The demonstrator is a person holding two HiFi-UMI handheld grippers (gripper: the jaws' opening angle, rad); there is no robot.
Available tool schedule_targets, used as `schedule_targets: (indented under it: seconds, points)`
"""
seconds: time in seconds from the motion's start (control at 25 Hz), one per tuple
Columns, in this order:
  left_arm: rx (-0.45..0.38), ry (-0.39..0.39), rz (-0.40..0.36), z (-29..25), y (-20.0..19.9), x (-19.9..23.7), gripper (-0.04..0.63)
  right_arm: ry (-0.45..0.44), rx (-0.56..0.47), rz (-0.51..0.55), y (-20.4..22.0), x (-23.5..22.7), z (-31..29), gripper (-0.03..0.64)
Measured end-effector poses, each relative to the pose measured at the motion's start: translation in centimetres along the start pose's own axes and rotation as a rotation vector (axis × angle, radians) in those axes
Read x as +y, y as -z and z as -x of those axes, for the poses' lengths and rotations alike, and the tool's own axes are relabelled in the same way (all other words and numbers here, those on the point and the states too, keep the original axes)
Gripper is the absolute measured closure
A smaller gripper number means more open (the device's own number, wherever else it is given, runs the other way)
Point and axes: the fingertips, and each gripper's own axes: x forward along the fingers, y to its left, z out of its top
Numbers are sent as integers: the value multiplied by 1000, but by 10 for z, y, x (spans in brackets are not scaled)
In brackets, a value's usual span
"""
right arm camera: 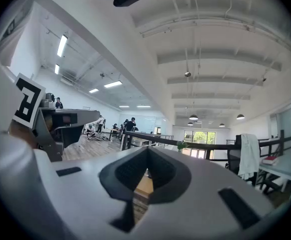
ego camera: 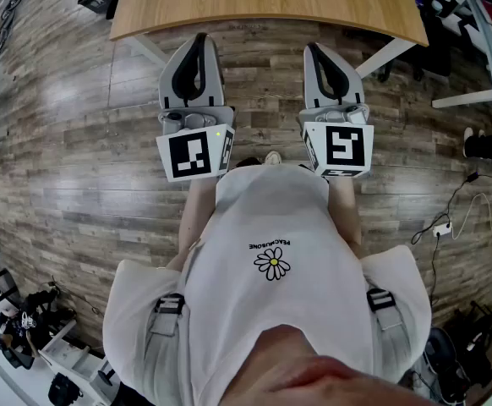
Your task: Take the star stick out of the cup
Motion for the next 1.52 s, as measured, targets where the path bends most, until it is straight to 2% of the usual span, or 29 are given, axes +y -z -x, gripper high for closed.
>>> schedule_targets:
  seconds: [0.4,0.68,1.04,1.2,1.52]
  points:
    - [15,-11,10,1,8,5,580,-16,10,28,4,3,-3,610]
    - [20,-13,13,-6,11,6,580,-53,0,-49,5,2,-10,609]
    - [16,9,4,-16,9,-8,580,-81,-23,-83,8,-7,-16,609]
    - [12,-33,1,-14,8,5,580,-105,-29,-92,10,-2,-23,609]
    - [-4,-39,41,-66,31,24,580,-117,-22,-50,19,-19,-74,609]
